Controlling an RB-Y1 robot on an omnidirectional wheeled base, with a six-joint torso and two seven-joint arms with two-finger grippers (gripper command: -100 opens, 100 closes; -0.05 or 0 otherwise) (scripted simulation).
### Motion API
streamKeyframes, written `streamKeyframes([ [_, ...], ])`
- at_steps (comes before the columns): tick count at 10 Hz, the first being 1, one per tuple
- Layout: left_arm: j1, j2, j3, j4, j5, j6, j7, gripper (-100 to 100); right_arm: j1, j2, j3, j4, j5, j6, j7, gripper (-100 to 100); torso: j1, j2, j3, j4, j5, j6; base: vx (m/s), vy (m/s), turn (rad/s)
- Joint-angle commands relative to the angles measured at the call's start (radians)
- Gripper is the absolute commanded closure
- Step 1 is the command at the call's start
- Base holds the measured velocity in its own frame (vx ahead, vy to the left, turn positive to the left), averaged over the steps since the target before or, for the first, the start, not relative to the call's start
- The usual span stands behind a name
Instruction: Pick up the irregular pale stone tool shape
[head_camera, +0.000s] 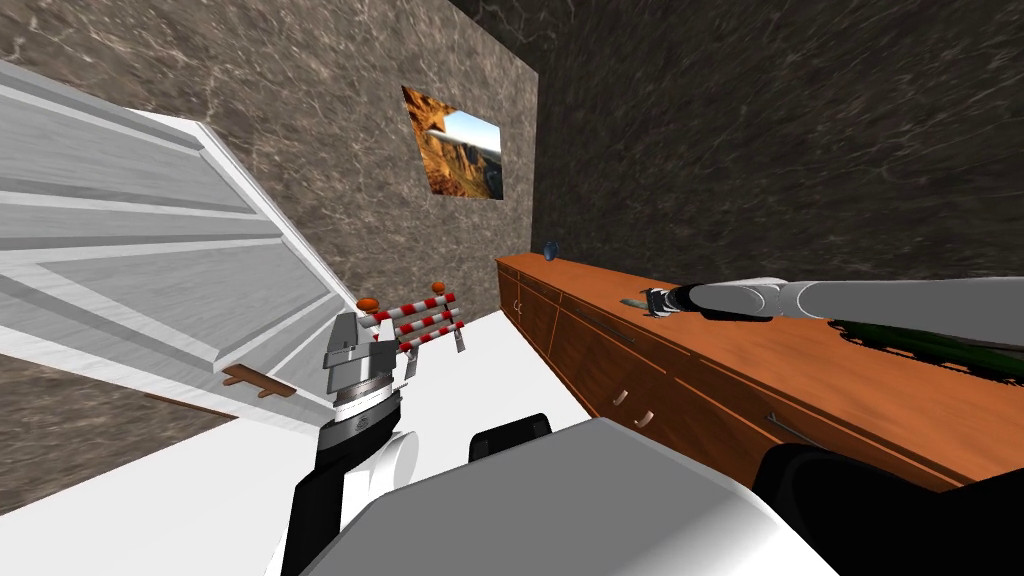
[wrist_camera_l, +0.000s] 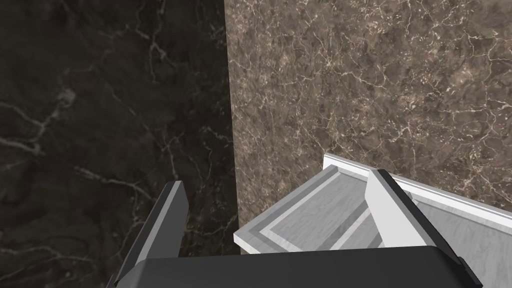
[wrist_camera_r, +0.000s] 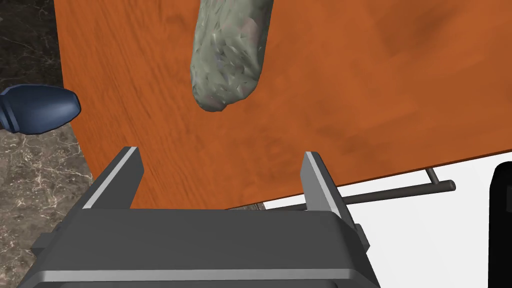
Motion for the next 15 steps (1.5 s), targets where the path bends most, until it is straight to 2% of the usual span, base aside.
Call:
streamKeyframes([
  [1, 0.0, 0.0, 0.0, 0.0, 0.0, 0.0, 0.0, 0, 0.009, 0.002, 0.01, 0.007, -0.017, 0.028, -0.001, -100, 0.0, 0.0, 0.0, 0.0, 0.0, 0.0, 0.021, 0.002, -0.01],
  [4, 0.0, 0.0, 0.0, 0.0, 0.0, 0.0, 0.0, 0, 0.031, 0.045, 0.035, 0.019, -0.032, 0.099, -0.025, -100, 0.0, 0.001, 0.0, 0.0, 0.0, 0.0, 0.023, 0.001, -0.02],
  [5, 0.0, 0.0, 0.0, 0.0, 0.0, 0.0, 0.0, 0, 0.031, 0.045, 0.035, 0.019, -0.032, 0.099, -0.025, -100, 0.0, 0.0, 0.0, 0.0, 0.0, 0.0, 0.019, 0.004, -0.01],
  [9, 0.0, 0.0, 0.0, 0.0, 0.0, 0.0, 0.0, 0, 0.053, 0.088, 0.062, 0.03, -0.047, 0.172, -0.05, -100, 0.0, 0.0, 0.0, 0.0, 0.0, 0.0, 0.021, 0.005, -0.015],
  [10, 0.0, 0.0, 0.0, 0.0, 0.0, 0.0, 0.0, 0, 0.057, 0.095, 0.068, 0.032, -0.05, 0.183, -0.054, -100, 0.0, 0.0, 0.0, 0.0, 0.0, 0.0, 0.019, 0.005, -0.01],
  [12, 0.0, 0.0, 0.0, 0.0, 0.0, 0.0, 0.0, 0, 0.055, 0.094, 0.068, 0.033, -0.054, 0.18, -0.043, -100, 0.0, 0.001, 0.0, 0.0, 0.0, -0.001, 0.007, 0.001, -0.002],
  [13, 0.0, 0.0, 0.0, 0.0, 0.0, 0.0, 0.0, 0, 0.058, 0.094, 0.065, 0.032, -0.051, 0.181, -0.05, 0, 0.0, 0.001, 0.001, 0.0, 0.0, -0.001, 0.0, 0.0, 0.0],
  [14, 0.0, 0.0, 0.0, 0.0, 0.0, 0.0, 0.0, 0, 0.059, 0.099, 0.085, 0.05, -0.064, 0.191, -0.057, -100, 0.0, 0.001, 0.001, 0.0, 0.0, -0.001, -0.043, -0.01, 0.21],
  [15, 0.0, 0.0, 0.0, 0.0, 0.0, 0.0, 0.0, 0, 0.06, 0.101, 0.095, 0.059, -0.07, 0.196, -0.061, -100, 0.0, 0.003, 0.002, 0.0, 0.0, -0.002, -0.065, -0.025, 0.251],
])
